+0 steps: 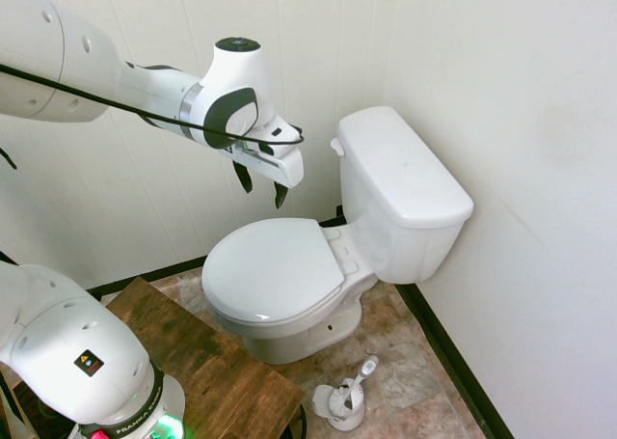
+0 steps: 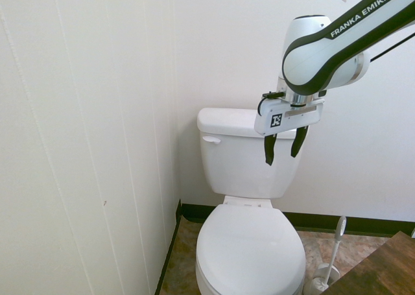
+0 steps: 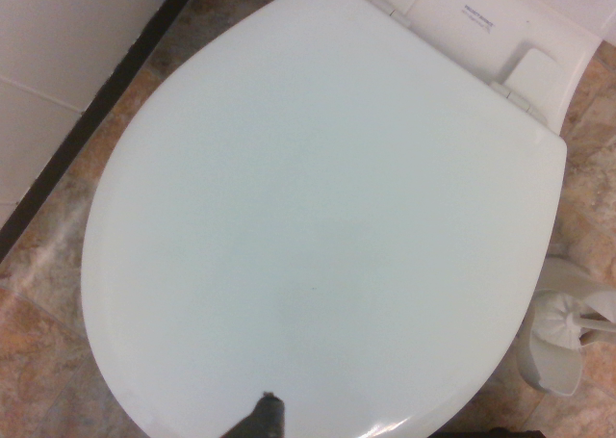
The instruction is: Flush the toilet
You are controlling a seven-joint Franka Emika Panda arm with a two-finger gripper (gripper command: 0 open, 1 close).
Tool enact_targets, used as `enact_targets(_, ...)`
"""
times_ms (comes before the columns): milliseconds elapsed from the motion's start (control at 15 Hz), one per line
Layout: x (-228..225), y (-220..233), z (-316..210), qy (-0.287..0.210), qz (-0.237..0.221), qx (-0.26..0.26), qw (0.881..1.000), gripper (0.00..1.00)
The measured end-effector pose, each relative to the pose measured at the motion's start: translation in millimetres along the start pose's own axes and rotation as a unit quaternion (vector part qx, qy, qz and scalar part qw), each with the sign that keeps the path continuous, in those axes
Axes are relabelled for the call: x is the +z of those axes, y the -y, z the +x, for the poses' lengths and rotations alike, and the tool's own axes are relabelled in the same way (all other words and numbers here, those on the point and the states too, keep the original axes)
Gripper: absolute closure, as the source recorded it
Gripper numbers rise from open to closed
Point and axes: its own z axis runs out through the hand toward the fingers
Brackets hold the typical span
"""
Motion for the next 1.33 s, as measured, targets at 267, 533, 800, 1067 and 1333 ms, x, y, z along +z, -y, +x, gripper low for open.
enact_targets(267, 3.3, 17.6, 7.8, 0.003, 0.015, 0.010, 1.000, 0.00)
enact_targets(533, 15.8, 85.9, 30.6, -0.019, 0.054, 0.042, 0.997, 0.00)
enact_targets(800, 37.1, 148.5, 78.8, -0.073, 0.071, 0.083, 0.991, 0.00)
enact_targets(1067, 47.3, 198.7, 115.8, -0.104, 0.084, 0.114, 0.985, 1.00)
enact_targets(1333, 60.8, 223.5, 150.2, -0.123, 0.092, 0.144, 0.978, 1.00)
